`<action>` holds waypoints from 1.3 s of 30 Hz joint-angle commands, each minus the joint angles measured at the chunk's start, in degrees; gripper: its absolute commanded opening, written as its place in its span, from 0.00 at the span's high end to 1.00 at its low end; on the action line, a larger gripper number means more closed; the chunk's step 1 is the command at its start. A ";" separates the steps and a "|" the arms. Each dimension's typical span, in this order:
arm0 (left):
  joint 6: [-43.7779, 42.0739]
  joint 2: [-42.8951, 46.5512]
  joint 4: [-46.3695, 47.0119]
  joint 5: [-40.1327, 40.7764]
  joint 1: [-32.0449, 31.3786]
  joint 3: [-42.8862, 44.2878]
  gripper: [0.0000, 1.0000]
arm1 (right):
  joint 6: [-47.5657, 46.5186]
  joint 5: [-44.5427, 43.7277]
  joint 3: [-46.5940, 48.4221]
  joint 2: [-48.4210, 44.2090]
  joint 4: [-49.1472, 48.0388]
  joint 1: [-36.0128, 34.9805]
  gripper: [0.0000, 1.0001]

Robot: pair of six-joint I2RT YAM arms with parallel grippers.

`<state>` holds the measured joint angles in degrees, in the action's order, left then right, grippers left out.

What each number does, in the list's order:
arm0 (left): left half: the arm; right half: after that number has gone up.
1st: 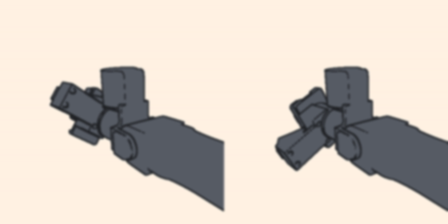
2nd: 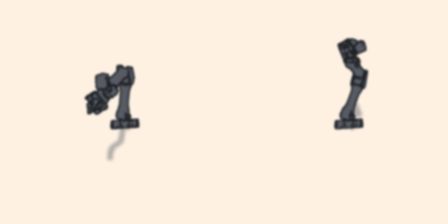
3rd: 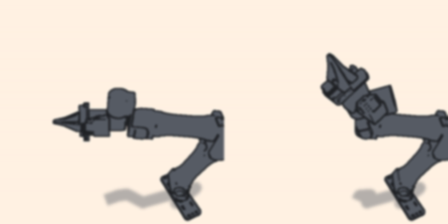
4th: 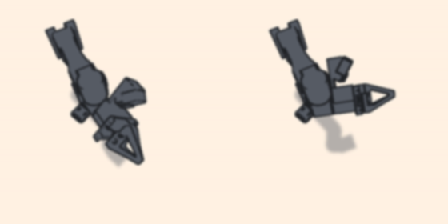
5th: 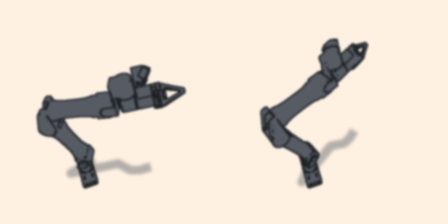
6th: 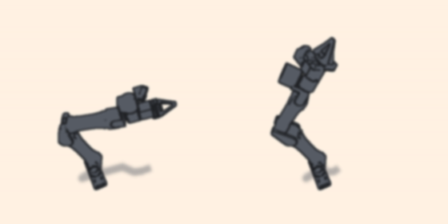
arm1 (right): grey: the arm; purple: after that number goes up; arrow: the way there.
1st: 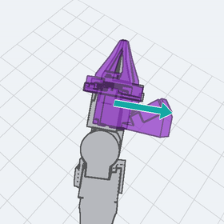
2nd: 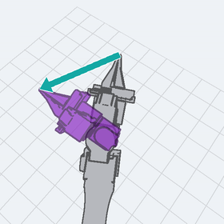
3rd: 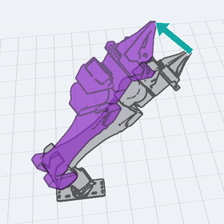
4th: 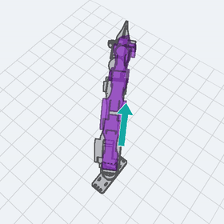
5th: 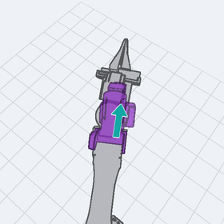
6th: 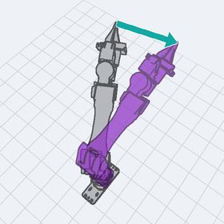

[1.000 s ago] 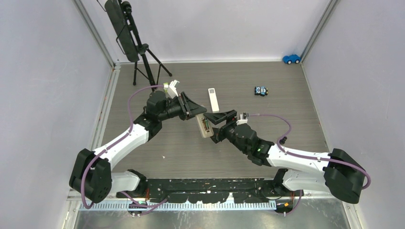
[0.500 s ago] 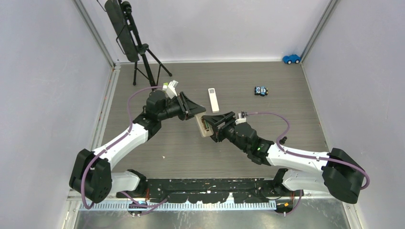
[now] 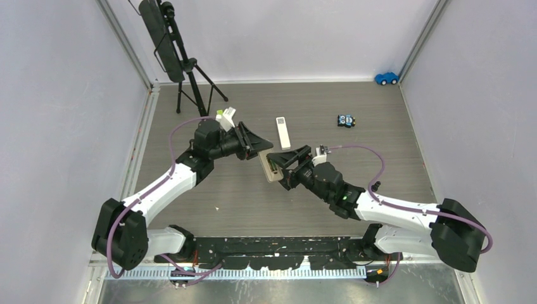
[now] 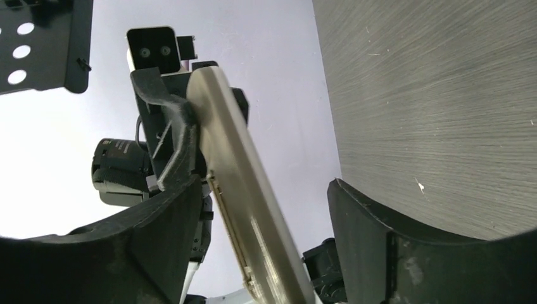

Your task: Load the batteries into the remote control

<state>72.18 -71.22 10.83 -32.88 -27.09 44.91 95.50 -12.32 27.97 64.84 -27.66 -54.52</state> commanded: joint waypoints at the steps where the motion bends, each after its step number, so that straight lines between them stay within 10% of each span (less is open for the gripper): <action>1: -5.39 1.35 2.94 -2.93 -0.04 2.73 1.00 | -6.30 -1.05 0.78 -5.66 1.06 0.47 0.18; 15: -27.09 7.15 -2.00 -3.06 1.87 -0.25 1.00 | -29.29 -23.89 16.88 -17.55 66.08 11.35 0.25; 28: -30.64 12.98 2.90 -5.14 1.87 -3.70 1.00 | -49.51 -6.58 27.81 14.10 61.37 34.02 0.41; 39: -30.62 13.39 4.85 -6.48 1.87 -4.09 1.00 | -46.02 -6.01 34.10 28.57 56.78 34.73 0.45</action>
<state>42.59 -59.07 11.11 -38.11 -25.36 40.88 47.16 -18.24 59.02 91.64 32.38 -19.77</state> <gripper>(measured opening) 0.285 0.543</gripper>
